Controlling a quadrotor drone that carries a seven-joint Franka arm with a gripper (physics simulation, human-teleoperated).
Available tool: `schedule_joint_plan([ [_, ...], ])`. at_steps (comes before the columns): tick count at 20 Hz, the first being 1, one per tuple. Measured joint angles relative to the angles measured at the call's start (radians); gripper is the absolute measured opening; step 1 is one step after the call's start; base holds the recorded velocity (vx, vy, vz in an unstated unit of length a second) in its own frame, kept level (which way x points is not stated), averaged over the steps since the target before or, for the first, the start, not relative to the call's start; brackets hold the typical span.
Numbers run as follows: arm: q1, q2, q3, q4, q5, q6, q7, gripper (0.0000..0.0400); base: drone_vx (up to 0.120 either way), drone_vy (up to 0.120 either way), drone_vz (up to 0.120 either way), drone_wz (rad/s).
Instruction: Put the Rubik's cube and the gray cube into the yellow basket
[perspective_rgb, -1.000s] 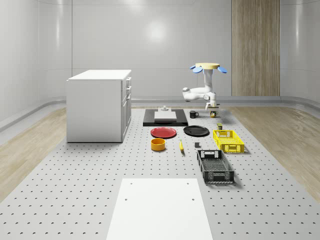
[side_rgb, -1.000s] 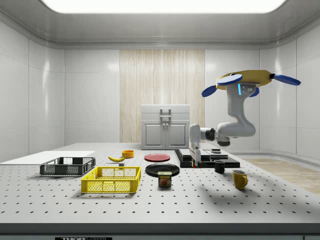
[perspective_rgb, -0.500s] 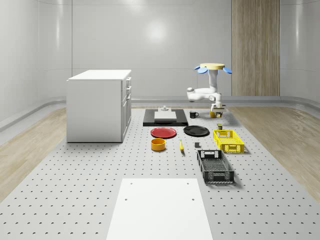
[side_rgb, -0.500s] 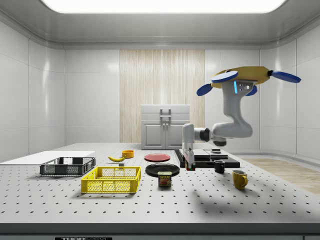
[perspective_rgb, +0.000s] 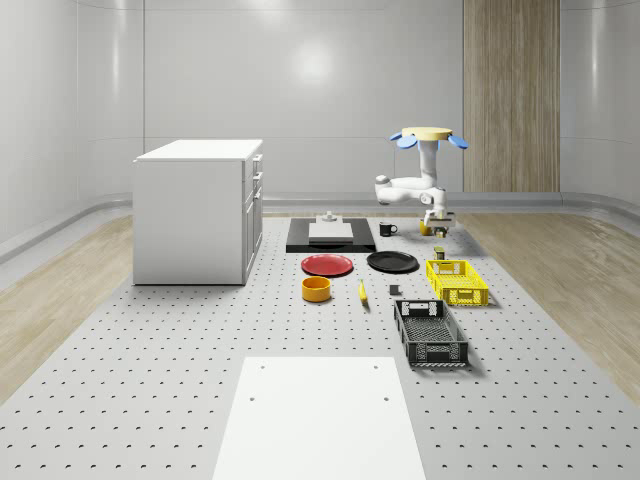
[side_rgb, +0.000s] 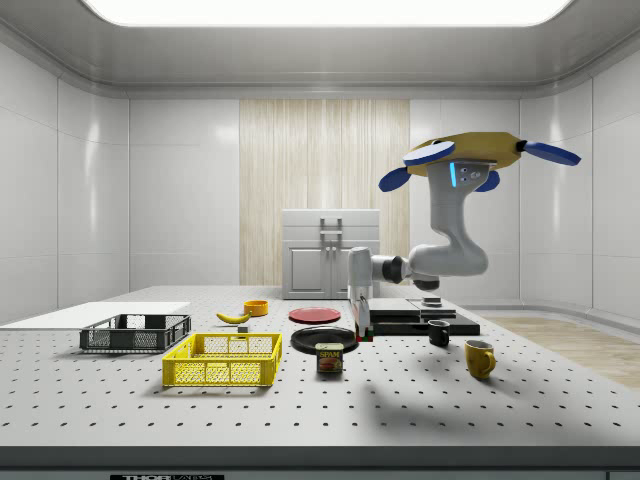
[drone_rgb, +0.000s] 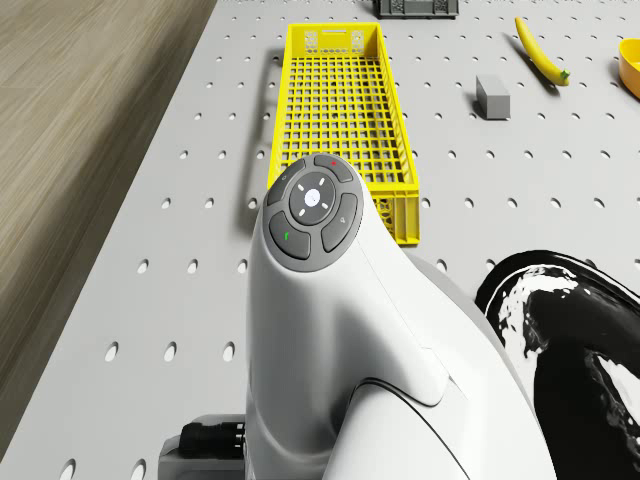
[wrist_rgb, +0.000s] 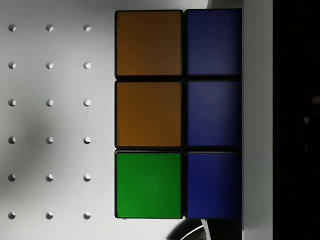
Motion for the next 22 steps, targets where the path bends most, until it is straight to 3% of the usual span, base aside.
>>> schedule_joint_plan([
  [10, -0.004, -0.028, 0.005, 0.001, 0.011, 0.026, 0.004, 0.0325, 0.12, 0.0, 0.0, 0.0],
  [14, -0.006, -0.038, 0.006, 0.001, 0.016, 0.036, 0.005, 0.0325, 0.12, -0.12, 0.0, 0.0],
  [22, -0.009, -0.057, 0.009, 0.002, 0.023, 0.053, 0.008, 0.0325, 0.12, 0.0, 0.0, 0.0],
])
